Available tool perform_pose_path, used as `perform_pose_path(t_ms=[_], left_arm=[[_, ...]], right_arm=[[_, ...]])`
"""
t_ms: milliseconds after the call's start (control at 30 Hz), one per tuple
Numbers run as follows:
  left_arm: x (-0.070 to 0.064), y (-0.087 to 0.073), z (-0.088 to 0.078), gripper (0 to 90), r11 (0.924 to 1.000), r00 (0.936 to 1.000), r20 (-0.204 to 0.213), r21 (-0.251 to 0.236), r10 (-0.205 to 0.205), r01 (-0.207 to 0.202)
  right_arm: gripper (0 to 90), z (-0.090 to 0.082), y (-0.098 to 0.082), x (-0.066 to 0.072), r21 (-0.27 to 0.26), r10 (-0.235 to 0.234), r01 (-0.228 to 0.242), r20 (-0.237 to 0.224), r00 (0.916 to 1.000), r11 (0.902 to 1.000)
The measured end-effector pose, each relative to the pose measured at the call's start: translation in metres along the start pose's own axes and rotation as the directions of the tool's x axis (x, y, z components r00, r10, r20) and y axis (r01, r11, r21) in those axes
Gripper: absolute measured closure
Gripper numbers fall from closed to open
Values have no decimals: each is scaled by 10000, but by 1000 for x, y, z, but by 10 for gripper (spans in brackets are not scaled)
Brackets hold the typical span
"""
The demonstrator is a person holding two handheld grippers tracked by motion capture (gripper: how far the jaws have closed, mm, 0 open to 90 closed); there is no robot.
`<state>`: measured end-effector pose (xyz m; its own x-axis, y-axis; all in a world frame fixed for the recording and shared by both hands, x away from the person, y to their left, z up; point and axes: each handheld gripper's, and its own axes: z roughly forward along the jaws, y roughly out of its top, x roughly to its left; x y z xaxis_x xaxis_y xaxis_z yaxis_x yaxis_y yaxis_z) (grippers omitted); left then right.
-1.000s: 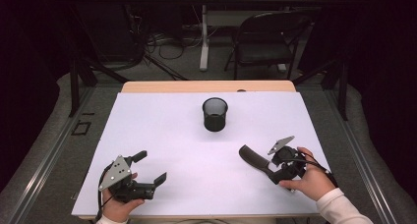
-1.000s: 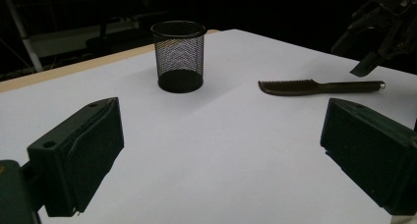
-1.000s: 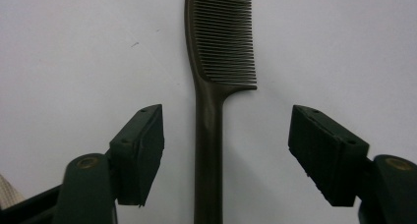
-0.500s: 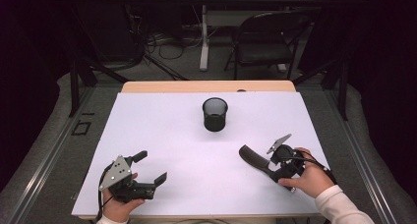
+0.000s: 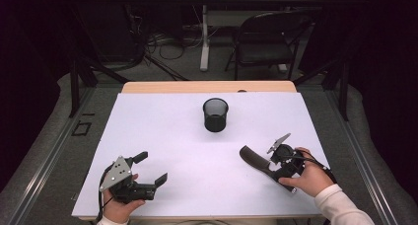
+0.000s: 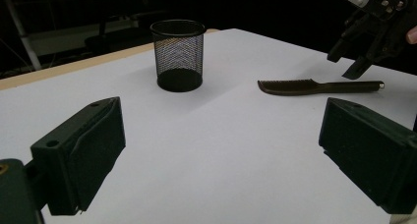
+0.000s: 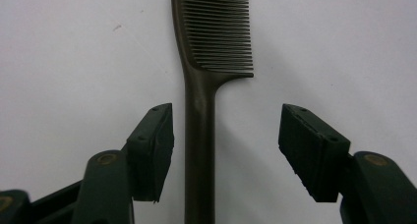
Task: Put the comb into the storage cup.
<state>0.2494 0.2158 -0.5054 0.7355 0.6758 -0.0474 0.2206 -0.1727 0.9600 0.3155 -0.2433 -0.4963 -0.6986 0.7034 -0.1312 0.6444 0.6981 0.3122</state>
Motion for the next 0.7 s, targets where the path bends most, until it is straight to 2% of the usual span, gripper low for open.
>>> perform_pose_path(t_ms=[167, 233, 267, 300, 367, 400, 433, 500, 533, 633, 700], left_arm=[[0, 0, 0, 37, 10000, 10000, -5, 8, -4, 4], [0, 0, 0, 37, 10000, 10000, 4, 29, 12, -12], [0, 0, 0, 37, 10000, 10000, 39, 28, 4, -4], [0, 0, 0, 37, 10000, 10000, 39, 30, -7, 7], [0, 0, 0, 37, 10000, 10000, 42, 15, -39, 39], [0, 0, 1, 38, 10000, 10000, 40, 18, -39, 39], [0, 0, 1, 39, 10000, 10000, 45, 22, -48, 48], [0, -1, 1, 41, 10000, 10000, 45, 42, -47, 47], [0, -1, 1, 42, 10000, 10000, 21, 52, -36, 36], [0, -1, 1, 43, 10000, 10000, 14, 54, -20, 20], [0, -1, 1, 44, 10000, 10000, 12, 59, -14, 13]], right_arm=[[418, 3, -1, -1, 42, -34, 34, -70, 10000, 10000], [456, 4, -1, -2, 176, -29, 33, -204, 9998, 9998], [465, 3, 0, -2, 489, -48, 65, -367, 9993, 9988], [468, 6, -1, -2, 294, 53, -43, -361, 9993, 9996], [488, 8, -1, -2, 383, 5, 8, -339, 9994, 9993], [502, 8, -1, -3, 500, 16, 4, -397, 9992, 9988], [505, 4, 1, -4, 1116, -135, 178, -389, 9992, 9936], [512, 10, -1, -4, 540, 77, -51, -473, 9989, 9985], [511, 12, -1, -4, 430, 61, -41, -480, 9988, 9991], [517, 14, -1, -3, 446, 92, -67, -555, 9984, 9990], [521, 14, 0, -3, 654, 54, -17, -565, 9984, 9979]])
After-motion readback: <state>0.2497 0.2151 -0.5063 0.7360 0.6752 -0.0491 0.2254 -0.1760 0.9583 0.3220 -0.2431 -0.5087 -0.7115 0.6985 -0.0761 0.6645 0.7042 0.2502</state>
